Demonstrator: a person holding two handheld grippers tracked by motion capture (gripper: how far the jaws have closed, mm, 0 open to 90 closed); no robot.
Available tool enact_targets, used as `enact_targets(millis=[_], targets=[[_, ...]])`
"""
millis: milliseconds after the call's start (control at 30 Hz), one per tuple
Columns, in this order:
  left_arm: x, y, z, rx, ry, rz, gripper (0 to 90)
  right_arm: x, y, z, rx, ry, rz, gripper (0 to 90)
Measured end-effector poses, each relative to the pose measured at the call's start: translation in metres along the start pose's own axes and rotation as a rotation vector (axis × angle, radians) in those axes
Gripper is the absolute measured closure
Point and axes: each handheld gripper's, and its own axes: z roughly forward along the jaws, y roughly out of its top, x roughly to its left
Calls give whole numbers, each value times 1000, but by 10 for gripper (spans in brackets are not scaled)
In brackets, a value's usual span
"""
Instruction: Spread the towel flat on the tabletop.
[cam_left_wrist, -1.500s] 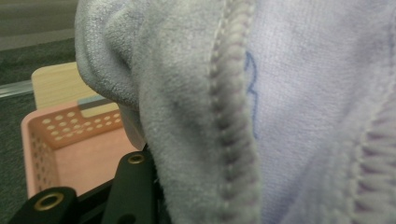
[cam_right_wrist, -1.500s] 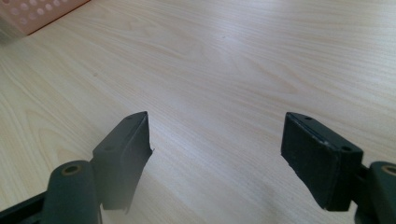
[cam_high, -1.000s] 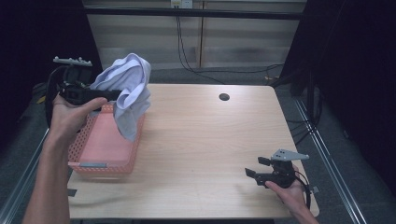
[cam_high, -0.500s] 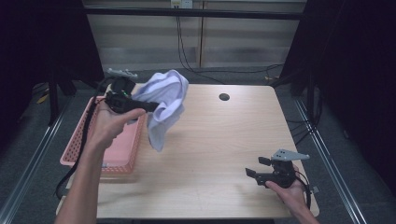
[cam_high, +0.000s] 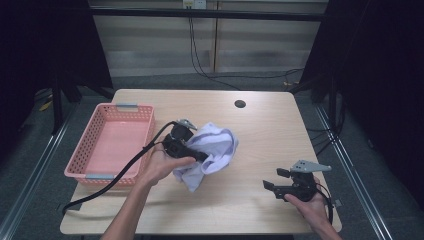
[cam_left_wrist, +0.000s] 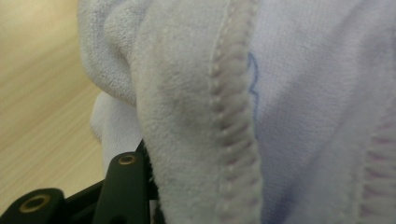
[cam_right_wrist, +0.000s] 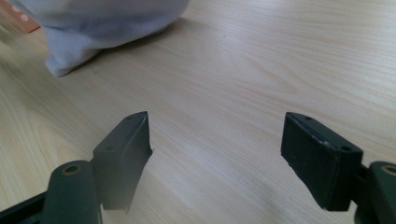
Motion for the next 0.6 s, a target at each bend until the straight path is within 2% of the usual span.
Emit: enact_targets(millis=[33,67,100,133,167,200,267,300,333,367,400,433,500,567,600], targets=[[-1,-3,7,18,5,-7,495,0,0,0,1,-1,0,239],[-1,-7,13,35,0,5,490,0,0,0,-1,-1,0,239],[-1,-7,13,35,0,5,486,0,0,0,-1,-1,0,239],[-4,-15,27,48,-34,7,482,1,0,0,1,0,-1,239],[-4,-15,27,48,-34,7,482,1,0,0,1,0,-1,239],[-6,-21,36,66,-46,26,477,0,0,1,2,1,-3,239],[-11,-28,48,88,-24,52,458,0,0,2,3,2,-6,239],[-16,-32,53,85,-20,92,444,0,0,2,4,2,-6,239],[-16,-32,53,85,-20,92,422,0,0,2,4,2,-6,239],[-20,-34,55,87,-20,137,422,1,0,2,4,3,-5,239],[-20,-34,55,90,-36,170,352,2,0,3,6,2,-10,240],[-21,-35,55,92,-57,171,310,2,0,4,12,-2,-14,242],[-19,-34,51,51,-103,126,239,5,1,7,21,-2,-32,254],[-18,-33,47,19,-126,111,206,7,2,7,14,2,-34,254],[-18,-33,47,19,-126,111,201,7,2,7,14,2,-34,254]])
